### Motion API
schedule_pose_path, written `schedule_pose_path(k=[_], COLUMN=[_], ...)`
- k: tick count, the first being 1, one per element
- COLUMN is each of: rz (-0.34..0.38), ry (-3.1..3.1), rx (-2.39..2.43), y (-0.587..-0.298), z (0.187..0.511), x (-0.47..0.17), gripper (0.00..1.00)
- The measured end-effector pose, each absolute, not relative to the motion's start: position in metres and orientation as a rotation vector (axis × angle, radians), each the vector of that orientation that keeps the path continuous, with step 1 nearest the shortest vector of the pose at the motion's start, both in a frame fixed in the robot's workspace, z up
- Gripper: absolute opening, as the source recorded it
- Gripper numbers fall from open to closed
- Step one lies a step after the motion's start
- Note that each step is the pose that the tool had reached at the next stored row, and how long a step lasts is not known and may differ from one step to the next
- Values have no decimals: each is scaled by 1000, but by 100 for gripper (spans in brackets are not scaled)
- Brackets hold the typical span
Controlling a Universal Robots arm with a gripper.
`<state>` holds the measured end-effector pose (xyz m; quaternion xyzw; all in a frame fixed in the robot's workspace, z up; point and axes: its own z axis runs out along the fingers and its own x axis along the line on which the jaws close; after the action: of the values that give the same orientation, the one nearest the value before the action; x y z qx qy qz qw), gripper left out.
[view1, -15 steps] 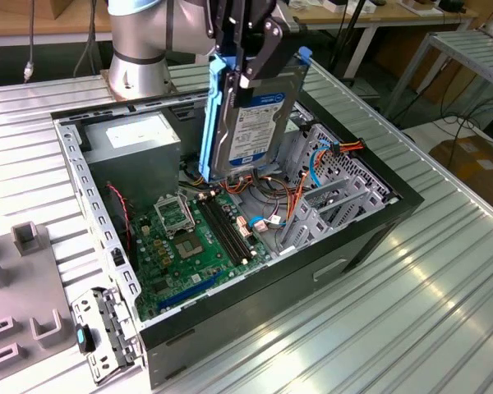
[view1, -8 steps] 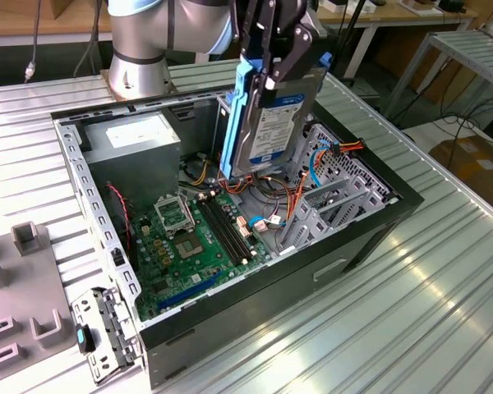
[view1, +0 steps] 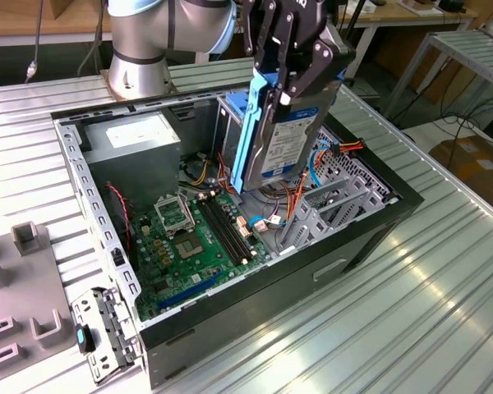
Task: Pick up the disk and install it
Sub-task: 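Insert the disk into the insertion slot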
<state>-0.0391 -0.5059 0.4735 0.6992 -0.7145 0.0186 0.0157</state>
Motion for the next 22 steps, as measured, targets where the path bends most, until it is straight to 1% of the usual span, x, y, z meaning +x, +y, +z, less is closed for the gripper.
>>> schedule_pose_path(k=[6, 8, 22], rz=[65, 71, 90], ry=[-2219, -2216, -2207], rx=[2172, 2169, 2160], y=[-524, -531, -537], z=[472, 469, 462], x=[-37, -25, 41], gripper=[37, 37, 37])
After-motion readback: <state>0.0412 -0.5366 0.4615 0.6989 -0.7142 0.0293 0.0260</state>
